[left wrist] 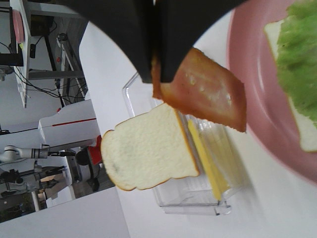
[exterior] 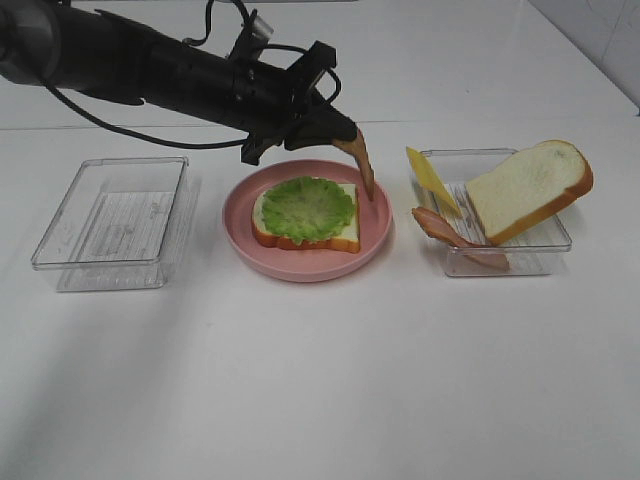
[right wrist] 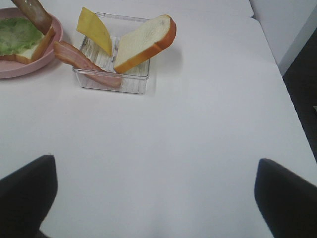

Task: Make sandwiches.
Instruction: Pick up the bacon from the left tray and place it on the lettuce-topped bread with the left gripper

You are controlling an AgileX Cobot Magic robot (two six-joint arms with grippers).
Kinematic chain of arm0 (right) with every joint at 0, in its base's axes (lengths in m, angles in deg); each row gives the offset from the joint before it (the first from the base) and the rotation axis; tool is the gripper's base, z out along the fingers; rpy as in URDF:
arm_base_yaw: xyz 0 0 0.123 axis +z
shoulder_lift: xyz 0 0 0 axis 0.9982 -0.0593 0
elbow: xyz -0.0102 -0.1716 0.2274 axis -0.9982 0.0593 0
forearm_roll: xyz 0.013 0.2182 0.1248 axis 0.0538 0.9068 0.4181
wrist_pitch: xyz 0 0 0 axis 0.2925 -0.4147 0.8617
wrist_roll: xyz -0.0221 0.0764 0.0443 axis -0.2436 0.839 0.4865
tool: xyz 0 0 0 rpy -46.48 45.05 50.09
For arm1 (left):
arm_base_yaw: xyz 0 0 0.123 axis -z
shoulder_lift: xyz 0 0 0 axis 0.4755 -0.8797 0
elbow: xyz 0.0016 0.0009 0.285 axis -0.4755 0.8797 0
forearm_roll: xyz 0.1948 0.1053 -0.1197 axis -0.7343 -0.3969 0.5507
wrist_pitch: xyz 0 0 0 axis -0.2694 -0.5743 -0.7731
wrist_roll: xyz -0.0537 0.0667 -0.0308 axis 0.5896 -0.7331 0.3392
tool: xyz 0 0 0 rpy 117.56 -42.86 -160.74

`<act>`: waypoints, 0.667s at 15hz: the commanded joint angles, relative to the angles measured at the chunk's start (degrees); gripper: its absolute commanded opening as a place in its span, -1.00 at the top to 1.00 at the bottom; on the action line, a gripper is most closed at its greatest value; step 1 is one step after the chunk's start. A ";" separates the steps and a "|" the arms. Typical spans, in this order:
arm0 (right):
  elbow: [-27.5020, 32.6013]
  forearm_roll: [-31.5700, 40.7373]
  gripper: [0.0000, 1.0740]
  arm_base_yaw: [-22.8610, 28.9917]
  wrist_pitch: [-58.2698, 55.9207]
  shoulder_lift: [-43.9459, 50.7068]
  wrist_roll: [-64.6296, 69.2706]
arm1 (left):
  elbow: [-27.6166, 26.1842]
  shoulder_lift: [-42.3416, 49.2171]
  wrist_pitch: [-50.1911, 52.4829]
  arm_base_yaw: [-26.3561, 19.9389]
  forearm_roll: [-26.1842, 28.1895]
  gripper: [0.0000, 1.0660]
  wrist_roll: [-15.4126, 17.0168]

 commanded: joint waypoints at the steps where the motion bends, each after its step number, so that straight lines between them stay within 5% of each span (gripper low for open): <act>1: 0.06 -0.17 -0.84 -0.06 0.11 1.20 -0.23 | -0.17 -0.57 0.46 -0.06 -5.44 1.00 3.38; 4: 0.06 -0.17 -0.84 -0.06 0.11 1.20 -0.23 | -0.17 -0.57 2.35 -0.06 -15.24 1.00 7.85; 7: 0.06 -0.17 -0.84 -0.06 0.11 1.20 -0.23 | -0.17 -0.57 4.81 -0.06 -29.22 1.00 17.07; 10: 0.06 -0.17 -0.84 -0.06 0.11 1.20 -0.23 | -0.17 -0.57 5.56 -1.20 -35.07 1.00 21.31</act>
